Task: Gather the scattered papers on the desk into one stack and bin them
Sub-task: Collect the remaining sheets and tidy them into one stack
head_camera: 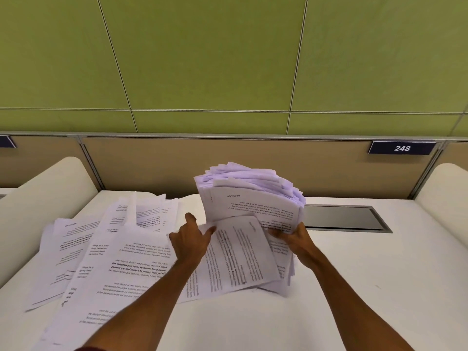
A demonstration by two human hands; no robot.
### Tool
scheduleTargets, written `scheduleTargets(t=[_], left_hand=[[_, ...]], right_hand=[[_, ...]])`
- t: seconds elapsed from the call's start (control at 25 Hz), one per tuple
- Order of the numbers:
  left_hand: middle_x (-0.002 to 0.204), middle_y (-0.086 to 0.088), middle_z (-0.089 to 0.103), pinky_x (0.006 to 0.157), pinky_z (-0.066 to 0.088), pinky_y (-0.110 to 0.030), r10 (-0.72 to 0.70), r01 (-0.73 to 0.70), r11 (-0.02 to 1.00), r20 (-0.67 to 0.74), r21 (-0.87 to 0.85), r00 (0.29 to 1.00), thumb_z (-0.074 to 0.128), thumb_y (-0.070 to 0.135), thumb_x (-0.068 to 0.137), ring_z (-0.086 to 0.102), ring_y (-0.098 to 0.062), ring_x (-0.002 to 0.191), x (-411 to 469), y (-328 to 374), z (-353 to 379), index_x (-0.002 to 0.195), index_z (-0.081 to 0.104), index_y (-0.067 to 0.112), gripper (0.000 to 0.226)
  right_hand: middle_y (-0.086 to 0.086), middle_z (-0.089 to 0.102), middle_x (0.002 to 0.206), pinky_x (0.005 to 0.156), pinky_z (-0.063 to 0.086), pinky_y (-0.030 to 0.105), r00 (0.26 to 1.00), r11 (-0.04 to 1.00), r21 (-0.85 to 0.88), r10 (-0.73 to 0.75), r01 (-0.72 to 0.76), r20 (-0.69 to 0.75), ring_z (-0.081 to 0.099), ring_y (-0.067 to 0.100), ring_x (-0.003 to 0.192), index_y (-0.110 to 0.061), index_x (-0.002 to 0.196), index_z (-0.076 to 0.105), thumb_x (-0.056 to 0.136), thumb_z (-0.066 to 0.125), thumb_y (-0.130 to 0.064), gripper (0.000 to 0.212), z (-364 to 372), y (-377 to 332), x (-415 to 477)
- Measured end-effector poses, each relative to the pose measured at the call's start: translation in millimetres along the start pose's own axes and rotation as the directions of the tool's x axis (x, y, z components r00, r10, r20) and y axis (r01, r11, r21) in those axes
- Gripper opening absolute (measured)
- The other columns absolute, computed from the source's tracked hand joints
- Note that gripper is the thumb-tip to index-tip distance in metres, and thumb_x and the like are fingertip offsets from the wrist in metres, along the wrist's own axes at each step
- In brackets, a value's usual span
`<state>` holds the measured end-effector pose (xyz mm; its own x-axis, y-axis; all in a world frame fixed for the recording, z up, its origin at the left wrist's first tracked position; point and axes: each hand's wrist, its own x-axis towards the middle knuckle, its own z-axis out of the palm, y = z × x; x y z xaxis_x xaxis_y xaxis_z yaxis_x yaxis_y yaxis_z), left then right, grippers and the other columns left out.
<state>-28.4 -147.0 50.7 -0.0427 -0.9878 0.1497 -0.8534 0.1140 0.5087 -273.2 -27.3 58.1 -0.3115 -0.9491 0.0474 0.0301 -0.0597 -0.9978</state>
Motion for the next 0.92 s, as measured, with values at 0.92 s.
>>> scheduleTargets(t=[0.92], left_hand=[[0.089, -0.004, 0.076, 0.063, 0.055, -0.021, 0.302, 0.158, 0.835, 0.679, -0.527, 0.669, 0.067, 0.027, 0.087, 0.073, -0.018, 0.077, 1.4, -60.1, -34.6, 0.092, 0.065, 0.012, 0.016]], right_hand=[[0.024, 0.069, 0.113, 0.095, 0.052, 0.054, 0.860, 0.833, -0.284, 0.508, -0.474, 0.056, 0.066, 0.041, 0.105, 0.006, 0.115, 0.063, 0.054, 0.094, -0.023, 0.074, -41.6, 59.0, -41.7]])
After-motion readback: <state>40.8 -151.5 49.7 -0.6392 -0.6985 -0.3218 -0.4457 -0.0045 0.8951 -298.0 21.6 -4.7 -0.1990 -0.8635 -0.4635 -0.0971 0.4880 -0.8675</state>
